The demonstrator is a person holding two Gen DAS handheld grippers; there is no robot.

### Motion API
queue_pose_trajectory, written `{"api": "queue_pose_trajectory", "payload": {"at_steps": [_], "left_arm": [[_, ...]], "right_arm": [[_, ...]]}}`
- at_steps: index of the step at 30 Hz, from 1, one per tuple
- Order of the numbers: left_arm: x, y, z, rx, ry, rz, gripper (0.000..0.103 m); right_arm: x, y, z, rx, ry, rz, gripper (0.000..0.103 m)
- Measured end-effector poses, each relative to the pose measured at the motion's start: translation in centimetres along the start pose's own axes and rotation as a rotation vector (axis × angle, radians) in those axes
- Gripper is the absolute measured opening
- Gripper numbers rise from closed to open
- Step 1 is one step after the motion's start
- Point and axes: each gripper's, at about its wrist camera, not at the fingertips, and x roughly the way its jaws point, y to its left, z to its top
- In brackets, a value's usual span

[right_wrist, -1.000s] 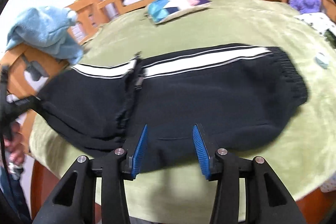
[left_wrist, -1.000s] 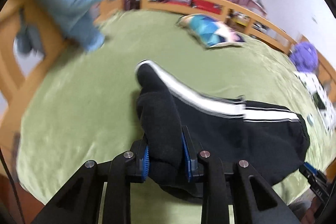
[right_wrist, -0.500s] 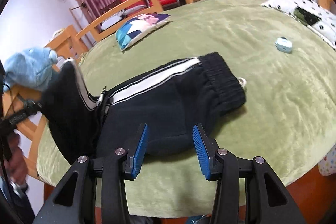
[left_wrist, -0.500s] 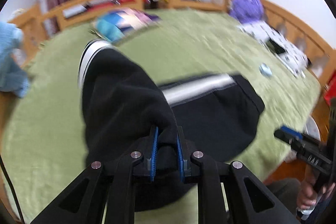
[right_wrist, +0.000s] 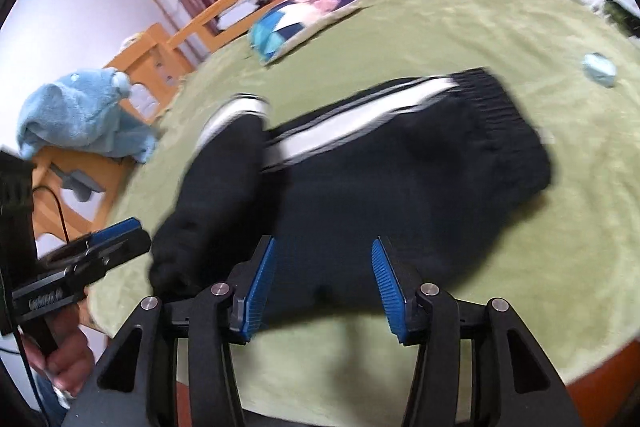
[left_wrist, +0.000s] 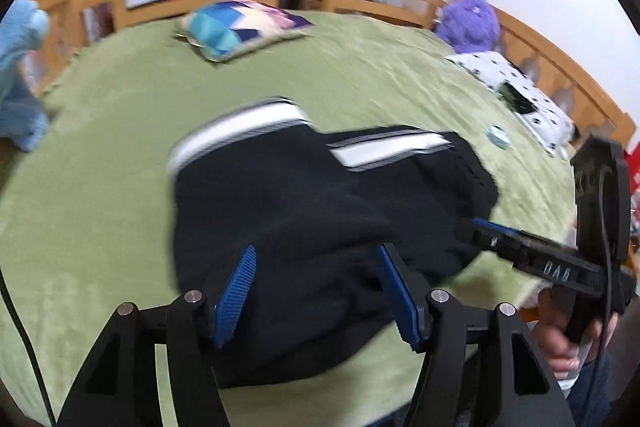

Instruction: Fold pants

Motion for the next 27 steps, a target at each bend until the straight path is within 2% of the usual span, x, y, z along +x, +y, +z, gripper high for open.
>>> {"api": "queue_pose_trajectory", "payload": {"at_steps": [3, 5, 8, 13, 14, 15, 17, 18, 24, 27], "left_arm": [[-0.2, 3.0, -0.5, -0.032, 0.004, 0.088, 0.061], [-0.3, 5.0, -0.9, -0.059, 0.01, 0.134, 0.061], [-0.3, 7.6, -1.3, -0.108, 0.015, 0.142, 0.061], [0.5, 10.5, -1.6, -0.169, 0.025, 0.152, 0.061], [0.7, 10.9, -1.7, -0.179, 0.028, 0.151, 0.061], [1.0, 11.2, -1.7, -0.185, 0.033, 0.151, 0.061], [1.6, 11.5, -1.9, -0.201, 0.043, 0.156, 0.061], [1.9, 11.8, -1.9, -0.214, 0.05, 0.156, 0.061], [2.7, 12.3, -1.9, -0.264, 0.066, 0.131, 0.061], [2.6, 11.8, -1.7, -0.265, 0.07, 0.107, 0.061]], "right_arm": [[3.2, 2.0, 1.1, 0.006, 0.015, 0.047, 0.06], [5.5, 3.1, 1.5, 0.009, 0.044, 0.043, 0.06], [9.0, 4.2, 1.8, 0.013, 0.086, 0.022, 0.06], [13.3, 5.0, 2.0, 0.052, 0.161, 0.042, 0.059], [13.7, 5.1, 2.0, 0.06, 0.162, 0.04, 0.052], [13.8, 5.3, 2.1, 0.059, 0.159, 0.034, 0.037], [13.5, 6.2, 2.4, 0.014, 0.141, 0.042, 0.021], [13.0, 6.6, 2.6, -0.01, 0.124, 0.043, 0.018], [7.4, 9.3, 5.6, -0.157, -0.027, 0.041, 0.015], [3.3, 8.1, 8.1, -0.179, -0.096, 0.013, 0.015]]}}
